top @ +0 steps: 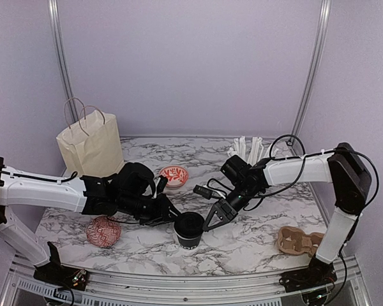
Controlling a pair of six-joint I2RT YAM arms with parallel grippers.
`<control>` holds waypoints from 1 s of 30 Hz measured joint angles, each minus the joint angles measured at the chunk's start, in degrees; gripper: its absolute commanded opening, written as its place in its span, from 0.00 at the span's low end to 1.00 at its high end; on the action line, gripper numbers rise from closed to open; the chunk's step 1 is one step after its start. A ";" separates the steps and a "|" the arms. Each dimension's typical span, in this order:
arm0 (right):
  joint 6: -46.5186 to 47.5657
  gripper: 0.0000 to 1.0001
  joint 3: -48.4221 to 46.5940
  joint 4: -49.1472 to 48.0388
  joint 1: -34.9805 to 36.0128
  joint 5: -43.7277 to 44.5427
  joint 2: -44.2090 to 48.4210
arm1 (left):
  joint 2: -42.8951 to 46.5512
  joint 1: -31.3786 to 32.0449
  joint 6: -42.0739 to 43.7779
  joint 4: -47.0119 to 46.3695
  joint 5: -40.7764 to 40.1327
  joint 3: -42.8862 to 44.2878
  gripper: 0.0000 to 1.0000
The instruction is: Pack the takeout coffee
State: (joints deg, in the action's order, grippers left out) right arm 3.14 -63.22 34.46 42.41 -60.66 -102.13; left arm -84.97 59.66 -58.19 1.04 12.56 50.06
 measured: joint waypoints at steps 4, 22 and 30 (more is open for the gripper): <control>0.02 0.36 0.00 -0.11 0.00 0.13 0.07 | -0.13 0.07 1.97 2.89 -1.40 2.19 0.20; 1.07 0.53 0.07 -2.54 0.46 3.98 3.26 | -0.28 1.57 6.14 11.52 -8.04 7.08 0.45; 1.66 0.51 0.13 -2.69 0.44 4.76 4.74 | 7.34 1.90 1.44 16.57 -10.62 4.83 0.44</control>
State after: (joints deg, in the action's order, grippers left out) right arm 4.80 -63.09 31.77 42.85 -55.90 -97.38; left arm -77.62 61.56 -56.75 17.61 1.93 54.89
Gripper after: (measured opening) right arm 0.531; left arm 0.445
